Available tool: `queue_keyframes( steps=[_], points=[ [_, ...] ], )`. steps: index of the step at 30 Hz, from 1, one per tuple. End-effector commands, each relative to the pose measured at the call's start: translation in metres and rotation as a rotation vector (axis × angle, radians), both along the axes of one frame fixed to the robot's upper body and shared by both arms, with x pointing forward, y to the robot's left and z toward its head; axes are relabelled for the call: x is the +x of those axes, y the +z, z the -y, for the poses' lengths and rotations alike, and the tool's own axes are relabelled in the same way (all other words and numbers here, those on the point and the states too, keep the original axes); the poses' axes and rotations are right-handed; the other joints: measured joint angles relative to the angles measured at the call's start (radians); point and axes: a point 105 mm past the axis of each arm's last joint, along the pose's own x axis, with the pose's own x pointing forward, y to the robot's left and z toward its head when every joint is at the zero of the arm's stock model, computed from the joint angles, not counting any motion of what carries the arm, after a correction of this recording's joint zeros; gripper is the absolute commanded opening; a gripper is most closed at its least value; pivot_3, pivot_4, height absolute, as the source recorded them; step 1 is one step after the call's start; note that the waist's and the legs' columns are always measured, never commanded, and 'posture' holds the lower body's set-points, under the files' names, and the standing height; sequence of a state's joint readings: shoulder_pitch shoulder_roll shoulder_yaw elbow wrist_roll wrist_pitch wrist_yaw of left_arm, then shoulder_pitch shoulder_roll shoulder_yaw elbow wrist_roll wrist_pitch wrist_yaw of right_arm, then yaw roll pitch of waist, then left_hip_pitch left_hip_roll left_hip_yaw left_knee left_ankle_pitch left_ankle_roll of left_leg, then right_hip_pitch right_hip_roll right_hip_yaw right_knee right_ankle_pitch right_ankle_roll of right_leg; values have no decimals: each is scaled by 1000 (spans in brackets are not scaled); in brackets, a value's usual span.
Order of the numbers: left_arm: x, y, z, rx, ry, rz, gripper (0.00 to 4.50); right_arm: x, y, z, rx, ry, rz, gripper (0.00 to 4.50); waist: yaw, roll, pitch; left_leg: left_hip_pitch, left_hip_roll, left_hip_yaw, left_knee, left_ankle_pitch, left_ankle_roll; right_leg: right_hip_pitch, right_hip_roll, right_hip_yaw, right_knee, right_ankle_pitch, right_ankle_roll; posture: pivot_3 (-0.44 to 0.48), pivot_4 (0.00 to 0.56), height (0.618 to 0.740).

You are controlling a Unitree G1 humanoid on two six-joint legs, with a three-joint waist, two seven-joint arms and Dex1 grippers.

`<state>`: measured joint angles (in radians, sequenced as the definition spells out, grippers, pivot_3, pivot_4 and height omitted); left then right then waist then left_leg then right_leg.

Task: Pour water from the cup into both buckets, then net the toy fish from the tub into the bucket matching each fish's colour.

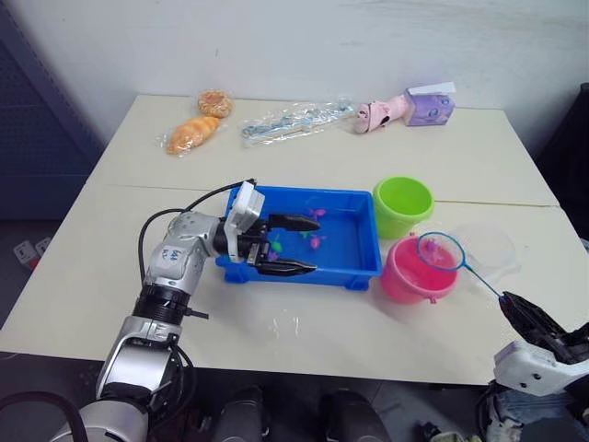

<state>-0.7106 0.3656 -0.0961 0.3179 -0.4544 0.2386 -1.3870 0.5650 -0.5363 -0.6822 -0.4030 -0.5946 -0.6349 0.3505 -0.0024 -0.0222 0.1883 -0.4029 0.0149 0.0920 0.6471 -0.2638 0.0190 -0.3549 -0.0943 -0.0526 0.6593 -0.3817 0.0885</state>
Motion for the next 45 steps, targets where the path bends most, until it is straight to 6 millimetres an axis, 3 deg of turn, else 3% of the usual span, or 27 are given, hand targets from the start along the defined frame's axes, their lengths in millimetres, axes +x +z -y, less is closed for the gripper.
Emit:
queue_keyframes(
  steps=[1, 5, 13, 16, 19, 22, 26, 30, 33, 37, 40, 44, 45],
  points=[
    [-4, 5, 3, -15, -1, 44, 4428, -3, 13, 6, -128, 13, 112, 0, 0, 0, 0, 0, 0, 0, 0, 0, 0, 0, 0, 0, 0, 0, 0, 0, 150, 740],
    [-3, 2, 5, -20, 6, 53, 4428, -5, 6, 11, -198, 38, 100, 0, 0, 0, 0, 0, 0, 0, 0, 0, 0, 0, 0, 0, 0, 0, 0, 0, 150, 740],
    [-2, 1, 9, -33, 14, 68, 4428, -10, 18, 15, -207, 22, 185, 0, 0, 0, 0, 0, 0, 0, 0, 0, 0, 0, 0, 0, 0, 0, 0, 0, 150, 740],
    [-2, 2, 10, -44, 21, 65, 4428, -14, 3, 3, -169, 64, 134, 0, 0, 0, 0, 0, 0, 0, 0, 0, 0, 0, 0, 0, 0, 0, 0, 0, 150, 740],
    [-2, 0, 9, -35, 18, 67, 4428, -15, 23, 14, -182, -19, 220, 0, -2, 0, 0, 0, 0, 0, 0, 0, 0, 0, 0, 0, 0, 0, 0, 0, 150, 740],
    [0, 0, 10, -46, 30, 59, 4428, -15, 13, 3, -163, 33, 174, 0, -2, 0, 0, 0, 0, 1, 0, 0, 0, 0, 0, 1, 0, 0, 0, 0, 150, 740],
    [0, 1, 13, -47, 22, 66, 4428, -14, 25, 14, -169, -25, 222, 0, 0, 1, 0, 0, 0, 0, 0, 1, 0, 1, 0, 1, 0, 0, 0, 0, 150, 740],
    [0, 0, 13, -46, 20, 67, 4428, -10, 18, 1, -154, 38, 195, 0, -1, 1, 0, 0, 0, 0, 0, 1, 0, 1, 0, 1, 0, 0, 0, 0, 150, 740],
    [4, 2, 10, -60, 55, 67, 4428, -7, 28, 4, -154, 16, 226, 0, -1, 1, 0, 0, 0, 0, 0, 1, 0, 1, 1, 1, 0, 0, 0, 0, 150, 740],
    [5, 1, 2, -53, 77, 67, 4428, -5, 37, 1, 119, 14, 199, 0, -1, 1, 0, 0, 0, 0, 0, 1, 0, 1, 0, 0, 0, 0, 0, 0, 150, 740],
    [16, 2, -33, -36, 189, 56, 4428, 13, 59, -39, 545, 182, 64, 0, -21, 1, 0, 0, 1, 0, 0, 1, 1, 1, 0, 1, 0, 0, 0, 0, 150, 740],
    [22, 3, -55, -22, 264, 64, 4428, 26, 77, -58, 746, 257, -36, 0, -26, 1, 0, 2, 3, -1, 0, 1, 1, 2, 1, 0, 2, 0, 0, 0, 150, 740],
    [23, 0, -70, 0, 302, 54, 4428, 36, 80, -69, 788, 295, -96, 0, -20, 1, -1, 2, 3, -2, 0, 1, 1, 2, 1, -1, 2, 0, 0, 0, 150, 740]
  ],
)
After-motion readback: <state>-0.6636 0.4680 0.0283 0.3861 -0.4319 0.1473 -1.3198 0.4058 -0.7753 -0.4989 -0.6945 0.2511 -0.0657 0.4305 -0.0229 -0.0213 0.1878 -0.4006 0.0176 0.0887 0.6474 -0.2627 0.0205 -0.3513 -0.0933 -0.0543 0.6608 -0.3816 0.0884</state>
